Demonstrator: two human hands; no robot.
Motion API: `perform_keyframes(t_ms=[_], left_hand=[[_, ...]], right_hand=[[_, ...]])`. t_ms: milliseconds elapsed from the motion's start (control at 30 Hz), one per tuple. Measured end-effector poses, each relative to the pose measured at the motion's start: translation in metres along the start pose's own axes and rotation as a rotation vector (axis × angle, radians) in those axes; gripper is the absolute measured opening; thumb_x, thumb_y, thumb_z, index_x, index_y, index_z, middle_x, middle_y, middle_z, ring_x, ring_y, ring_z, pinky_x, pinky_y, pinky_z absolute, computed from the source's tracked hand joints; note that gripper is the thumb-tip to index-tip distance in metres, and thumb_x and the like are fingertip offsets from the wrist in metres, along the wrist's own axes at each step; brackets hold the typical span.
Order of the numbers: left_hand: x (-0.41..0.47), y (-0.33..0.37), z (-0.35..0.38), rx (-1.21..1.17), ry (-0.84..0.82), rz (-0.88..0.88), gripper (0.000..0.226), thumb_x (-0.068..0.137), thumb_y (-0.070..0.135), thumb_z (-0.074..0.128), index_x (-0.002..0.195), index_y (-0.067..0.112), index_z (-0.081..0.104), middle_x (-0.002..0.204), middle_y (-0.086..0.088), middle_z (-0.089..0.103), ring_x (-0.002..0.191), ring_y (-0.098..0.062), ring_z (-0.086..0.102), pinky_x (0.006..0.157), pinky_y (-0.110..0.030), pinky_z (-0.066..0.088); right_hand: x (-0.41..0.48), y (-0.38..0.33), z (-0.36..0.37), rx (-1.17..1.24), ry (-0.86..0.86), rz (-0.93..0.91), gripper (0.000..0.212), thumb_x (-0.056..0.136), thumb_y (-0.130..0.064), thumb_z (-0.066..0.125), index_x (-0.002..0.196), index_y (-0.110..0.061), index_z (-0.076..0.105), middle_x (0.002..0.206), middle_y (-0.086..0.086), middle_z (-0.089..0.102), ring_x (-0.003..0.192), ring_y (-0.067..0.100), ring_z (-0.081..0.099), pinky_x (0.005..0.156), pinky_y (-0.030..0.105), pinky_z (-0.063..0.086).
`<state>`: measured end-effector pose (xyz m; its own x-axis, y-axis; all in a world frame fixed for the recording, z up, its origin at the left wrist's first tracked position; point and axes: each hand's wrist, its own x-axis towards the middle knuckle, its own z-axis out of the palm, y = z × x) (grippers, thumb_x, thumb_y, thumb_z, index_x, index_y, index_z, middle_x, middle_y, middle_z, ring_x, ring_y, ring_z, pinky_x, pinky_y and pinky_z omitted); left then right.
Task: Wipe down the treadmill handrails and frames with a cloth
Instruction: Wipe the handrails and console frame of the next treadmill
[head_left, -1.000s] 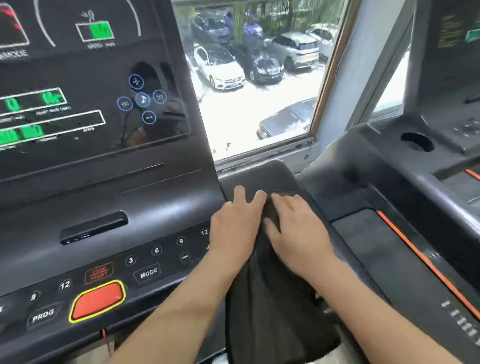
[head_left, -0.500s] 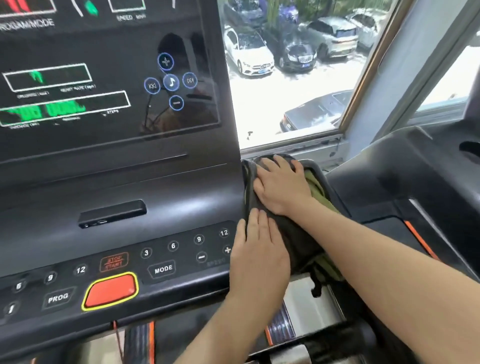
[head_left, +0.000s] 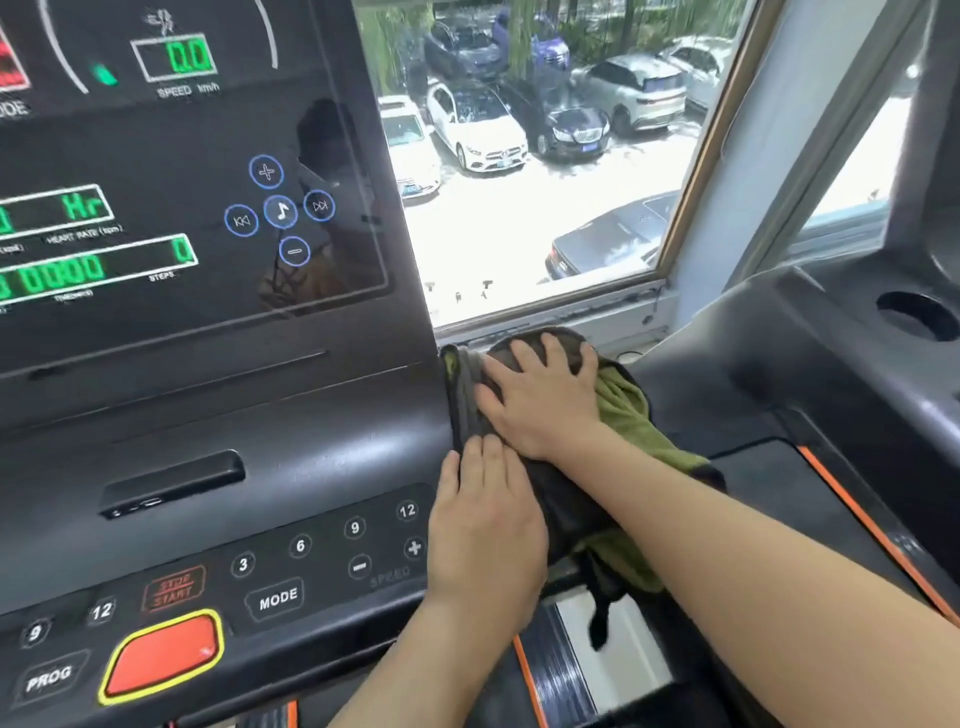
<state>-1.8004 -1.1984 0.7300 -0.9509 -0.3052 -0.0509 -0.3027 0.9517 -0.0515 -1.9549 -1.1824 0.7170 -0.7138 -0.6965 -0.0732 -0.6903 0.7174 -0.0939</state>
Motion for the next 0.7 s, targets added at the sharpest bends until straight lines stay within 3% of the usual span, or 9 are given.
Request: perform_keyframes(t_ms=[67, 133, 233, 300, 400, 467, 500, 567, 700], left_hand=[[0.012, -0.002, -0.003, 0.056, -0.034, -0.046, 0.072, 0.079, 0.029, 0.063, 0.136, -0.012, 0.044, 0.138, -0.028, 0.049, 0.13, -0.04, 0.044, 0.111, -0.053, 0.033], [0.025, 0.001, -0.004, 0.148, -0.05, -0.012, 0.074, 0.091, 0.028, 0.047, 0.145, -0.014, 0.019, 0.15, -0.03, 0.027, 0.14, -0.042, 0.024, 0.118, -0.053, 0.014], [0.04, 0.01, -0.004, 0.144, -0.015, 0.011, 0.073, 0.096, 0.028, 0.037, 0.148, -0.009, 0.003, 0.156, -0.03, 0.011, 0.145, -0.044, 0.011, 0.12, -0.051, 0.005], [0.047, 0.018, -0.007, 0.091, -0.046, 0.046, 0.071, 0.098, 0.03, 0.035, 0.151, -0.004, 0.002, 0.158, -0.027, 0.008, 0.146, -0.043, 0.007, 0.12, -0.05, 0.004], [0.048, 0.031, -0.009, -0.019, -0.058, 0.116, 0.064, 0.1, 0.036, 0.03, 0.152, 0.002, 0.013, 0.159, -0.021, 0.014, 0.146, -0.04, 0.01, 0.12, -0.048, 0.007], [0.033, 0.044, -0.006, -0.119, 0.002, 0.158, 0.054, 0.097, 0.037, 0.028, 0.141, 0.006, 0.038, 0.148, -0.016, 0.039, 0.139, -0.038, 0.03, 0.117, -0.046, 0.02], [0.022, 0.049, -0.004, -0.17, 0.054, 0.172, 0.049, 0.095, 0.035, 0.028, 0.129, 0.008, 0.05, 0.133, -0.012, 0.053, 0.128, -0.035, 0.043, 0.111, -0.045, 0.03], [0.001, 0.059, 0.001, -0.272, 0.168, 0.178, 0.04, 0.088, 0.032, 0.034, 0.111, 0.011, 0.059, 0.105, -0.006, 0.06, 0.104, -0.03, 0.055, 0.097, -0.043, 0.042], [-0.019, 0.065, 0.006, -0.211, 0.187, 0.128, 0.057, 0.077, 0.03, 0.054, 0.13, 0.008, 0.055, 0.12, -0.009, 0.057, 0.116, -0.031, 0.052, 0.106, -0.051, 0.039]], right_hand=[[0.023, -0.009, -0.001, -0.007, 0.028, -0.013, 0.05, 0.093, -0.059, 0.021, 0.131, -0.042, 0.051, 0.14, 0.002, 0.051, 0.135, 0.032, 0.032, 0.107, 0.061, 0.01], [0.032, -0.004, -0.001, -0.009, 0.058, -0.022, 0.052, 0.092, -0.06, 0.022, 0.121, -0.039, 0.06, 0.129, 0.002, 0.06, 0.127, 0.03, 0.042, 0.104, 0.058, 0.018], [0.03, 0.023, -0.004, -0.014, 0.068, 0.067, 0.058, 0.09, -0.066, 0.021, 0.127, -0.039, 0.057, 0.134, 0.004, 0.055, 0.126, 0.032, 0.042, 0.102, 0.056, 0.026], [0.021, 0.048, -0.008, 0.145, 0.004, 0.183, 0.064, 0.087, -0.072, 0.026, 0.137, -0.039, 0.047, 0.142, 0.007, 0.047, 0.128, 0.036, 0.042, 0.102, 0.053, 0.035], [-0.011, 0.078, -0.013, 0.517, -0.073, 0.297, 0.072, 0.086, -0.072, 0.041, 0.147, -0.036, 0.028, 0.142, 0.007, 0.05, 0.124, 0.034, 0.05, 0.1, 0.043, 0.042], [-0.05, 0.086, -0.012, 0.6, -0.121, 0.325, 0.078, 0.086, -0.071, 0.044, 0.151, -0.036, 0.018, 0.14, 0.007, 0.053, 0.121, 0.032, 0.053, 0.099, 0.04, 0.044], [-0.071, 0.088, -0.011, 0.604, -0.147, 0.339, 0.08, 0.086, -0.072, 0.043, 0.151, -0.036, 0.015, 0.138, 0.008, 0.054, 0.12, 0.033, 0.053, 0.097, 0.039, 0.044], [-0.11, 0.092, -0.005, 0.542, -0.19, 0.373, 0.079, 0.087, -0.072, 0.04, 0.152, -0.036, 0.012, 0.133, 0.012, 0.057, 0.117, 0.035, 0.055, 0.092, 0.039, 0.043], [-0.133, 0.087, 0.0, 0.343, -0.172, 0.412, 0.08, 0.087, -0.076, 0.026, 0.152, -0.032, 0.009, 0.125, 0.015, 0.061, 0.108, 0.037, 0.059, 0.089, 0.045, 0.048]])
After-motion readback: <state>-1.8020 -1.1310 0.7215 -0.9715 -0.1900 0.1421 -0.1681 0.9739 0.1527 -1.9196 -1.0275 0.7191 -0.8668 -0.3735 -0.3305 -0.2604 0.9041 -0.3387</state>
